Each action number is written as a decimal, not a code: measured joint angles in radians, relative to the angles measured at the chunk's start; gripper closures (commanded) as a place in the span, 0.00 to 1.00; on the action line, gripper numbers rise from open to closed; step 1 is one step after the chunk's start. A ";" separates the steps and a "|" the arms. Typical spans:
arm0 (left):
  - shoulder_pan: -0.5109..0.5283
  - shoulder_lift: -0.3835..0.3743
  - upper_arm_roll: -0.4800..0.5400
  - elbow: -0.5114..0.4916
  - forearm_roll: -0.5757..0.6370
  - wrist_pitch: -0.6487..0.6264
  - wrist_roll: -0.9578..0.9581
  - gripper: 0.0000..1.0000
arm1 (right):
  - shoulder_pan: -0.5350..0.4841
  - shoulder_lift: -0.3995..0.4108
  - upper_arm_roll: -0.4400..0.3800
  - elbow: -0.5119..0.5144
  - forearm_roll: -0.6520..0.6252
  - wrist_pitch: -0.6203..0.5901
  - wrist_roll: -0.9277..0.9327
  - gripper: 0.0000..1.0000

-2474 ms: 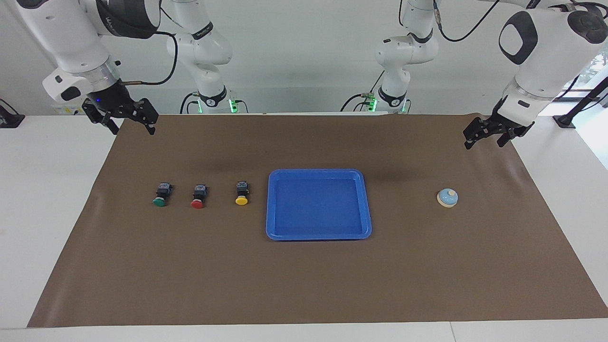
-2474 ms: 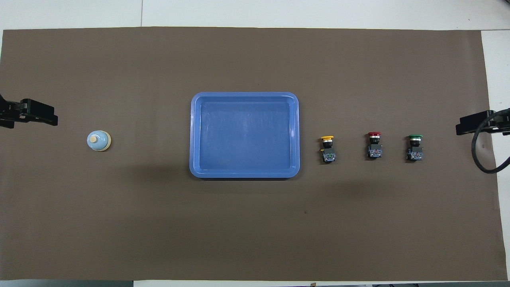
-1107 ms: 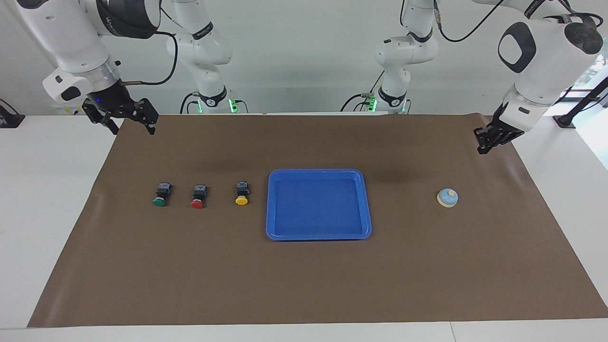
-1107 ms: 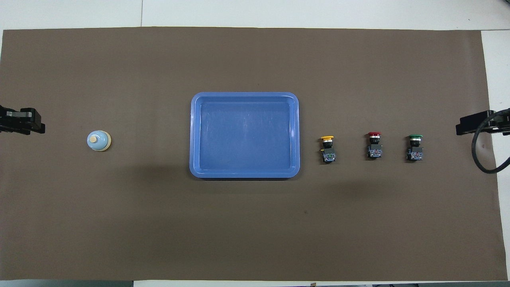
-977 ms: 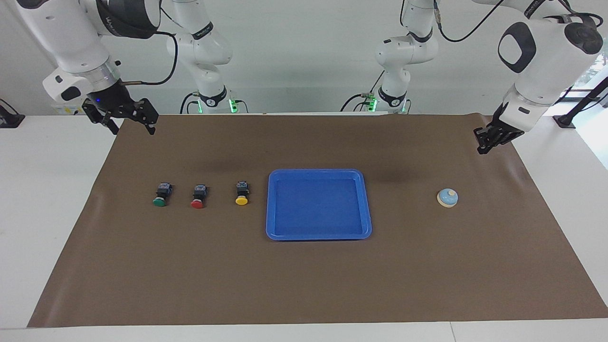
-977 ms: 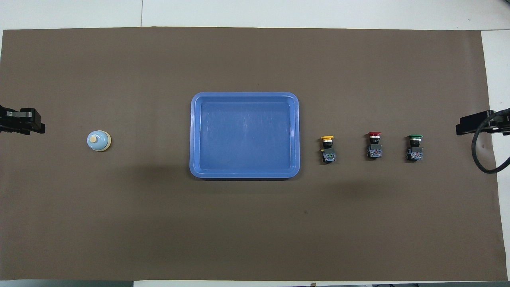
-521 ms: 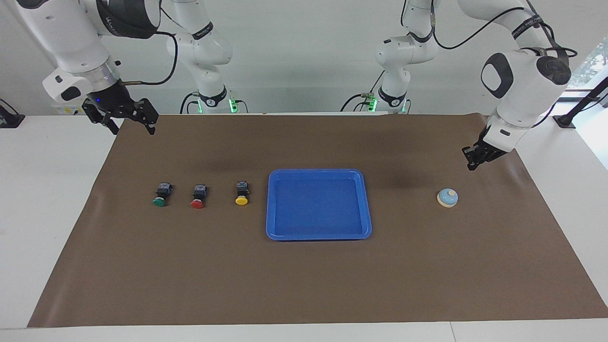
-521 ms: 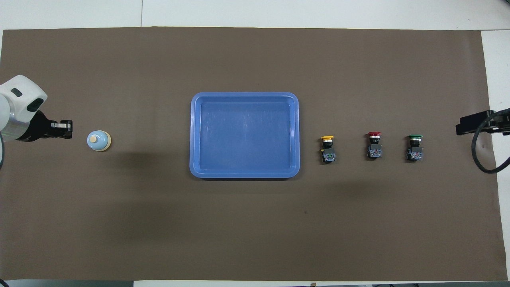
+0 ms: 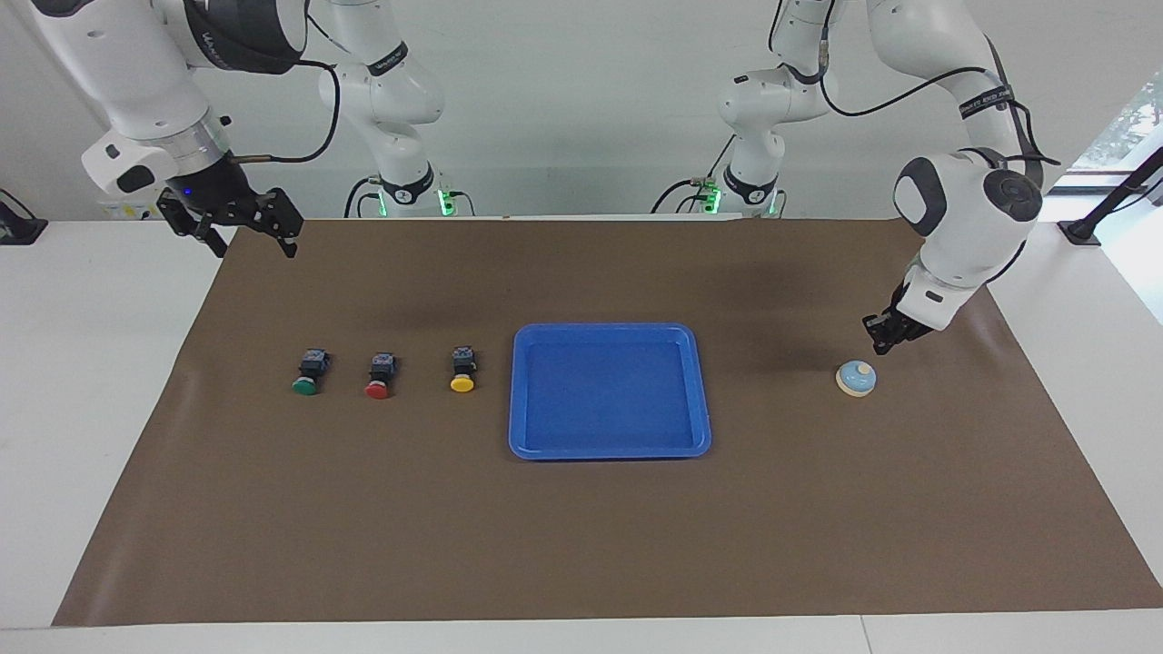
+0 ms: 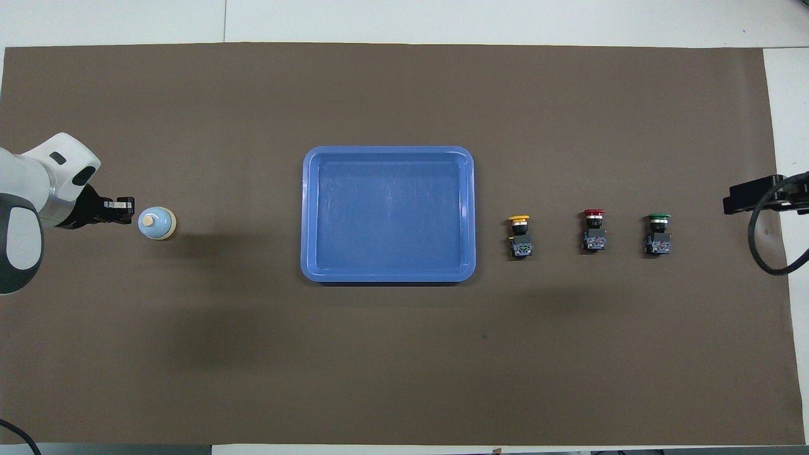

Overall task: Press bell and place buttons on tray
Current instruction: 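Move the left gripper over the bell and press down on it, then lift the left gripper off the bell and draw it back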

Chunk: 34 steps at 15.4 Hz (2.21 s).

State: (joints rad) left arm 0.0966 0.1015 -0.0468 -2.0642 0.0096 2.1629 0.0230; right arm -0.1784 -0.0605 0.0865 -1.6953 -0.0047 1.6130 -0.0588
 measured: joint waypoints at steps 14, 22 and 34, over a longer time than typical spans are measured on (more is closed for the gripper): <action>0.000 0.053 -0.003 -0.007 0.000 0.078 0.000 1.00 | 0.000 0.000 0.000 0.000 0.000 0.000 0.000 0.00; 0.000 0.060 -0.003 -0.013 0.000 0.085 0.000 1.00 | 0.000 0.000 0.000 0.000 0.000 0.000 0.000 0.00; 0.000 0.061 -0.004 0.087 0.000 -0.074 0.000 1.00 | 0.000 0.000 0.000 0.000 0.000 0.000 0.000 0.00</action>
State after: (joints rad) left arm 0.0962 0.1625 -0.0505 -1.9773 0.0092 2.0893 0.0230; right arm -0.1784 -0.0605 0.0865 -1.6953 -0.0047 1.6130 -0.0588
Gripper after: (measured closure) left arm 0.991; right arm 0.000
